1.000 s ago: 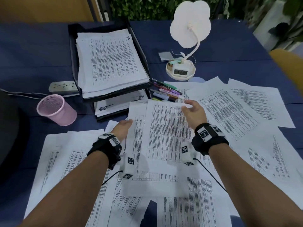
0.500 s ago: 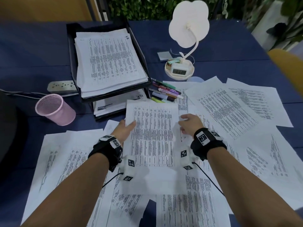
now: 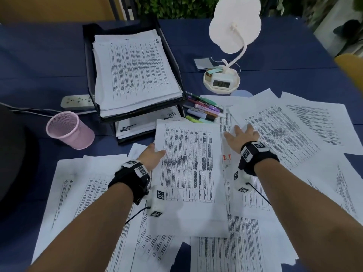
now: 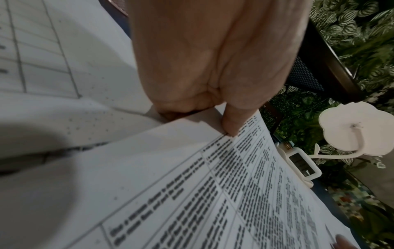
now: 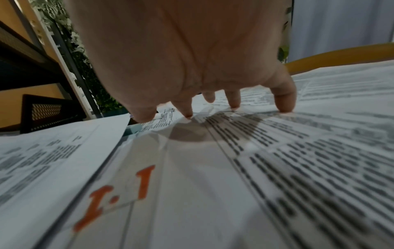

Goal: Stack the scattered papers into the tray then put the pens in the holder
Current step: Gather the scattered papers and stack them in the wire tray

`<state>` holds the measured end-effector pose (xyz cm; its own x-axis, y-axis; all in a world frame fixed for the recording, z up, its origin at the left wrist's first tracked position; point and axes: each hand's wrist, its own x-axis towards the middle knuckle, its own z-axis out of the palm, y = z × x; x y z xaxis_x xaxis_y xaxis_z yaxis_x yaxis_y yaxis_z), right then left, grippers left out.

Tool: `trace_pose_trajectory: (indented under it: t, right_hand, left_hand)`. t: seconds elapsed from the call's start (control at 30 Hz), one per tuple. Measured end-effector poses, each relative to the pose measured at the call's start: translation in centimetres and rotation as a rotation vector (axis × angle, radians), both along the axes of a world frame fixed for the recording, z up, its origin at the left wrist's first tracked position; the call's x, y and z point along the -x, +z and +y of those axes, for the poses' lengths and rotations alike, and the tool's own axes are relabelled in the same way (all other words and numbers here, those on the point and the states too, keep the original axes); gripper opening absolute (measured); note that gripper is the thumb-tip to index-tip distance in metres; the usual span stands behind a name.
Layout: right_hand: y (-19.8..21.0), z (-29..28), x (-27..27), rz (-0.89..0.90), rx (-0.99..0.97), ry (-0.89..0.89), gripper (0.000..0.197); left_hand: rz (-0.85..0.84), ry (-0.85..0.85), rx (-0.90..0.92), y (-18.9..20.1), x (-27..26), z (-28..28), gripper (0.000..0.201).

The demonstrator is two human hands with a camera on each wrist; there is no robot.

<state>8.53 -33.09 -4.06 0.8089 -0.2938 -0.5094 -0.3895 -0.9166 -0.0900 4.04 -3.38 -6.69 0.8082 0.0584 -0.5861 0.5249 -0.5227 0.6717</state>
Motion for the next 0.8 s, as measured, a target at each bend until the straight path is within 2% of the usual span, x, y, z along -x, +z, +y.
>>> trace_pose_trajectory:
  t: [0.17, 0.27, 0.33, 0.43, 0.53, 0.6, 0.73, 0.8]
  right_hand:
    - [0.8, 0.0, -0.8, -0.008, 0.104, 0.108, 0.045]
    - [1.0, -0.1, -0.9, -0.14, 0.062, -0.001, 0.045]
    - [1.7, 0.6, -0.8, -0.215, -0.079, -0.072, 0.039]
    - [2.4, 2.1, -0.8, -0.29, -0.495, -0.184, 0.039]
    - [3.5, 3.8, 0.1, -0.212, -0.878, -0.42, 0.039]
    - [4.3, 4.7, 0.8, -0.135, -1.0, -0.462, 0.031]
    - [5.9, 5.2, 2.5, 0.028, -1.256, -0.408, 0.025]
    - [6.0, 4.6, 2.6, -0.021, -1.326, -0.419, 0.025]
  left_hand:
    - [0.004, 0.007, 0.012, 0.1, 0.0, 0.0, 0.051]
    - [0.018, 0.022, 0.035, -0.4, 0.0, 0.3, 0.055]
    - [0.03, 0.041, 0.04, -0.3, 0.0, 0.1, 0.052]
    - [0.041, 0.048, 0.007, 0.0, -0.2, -0.2, 0.05]
    - [0.042, 0.06, 0.008, 0.2, -0.1, -0.2, 0.049]
    - [0.049, 0.058, 0.02, 0.3, -0.2, -0.2, 0.049]
    - [0.034, 0.056, 0.042, 0.1, -0.2, -0.1, 0.049]
    - [0.019, 0.057, 0.059, -0.8, -0.4, 0.2, 0.052]
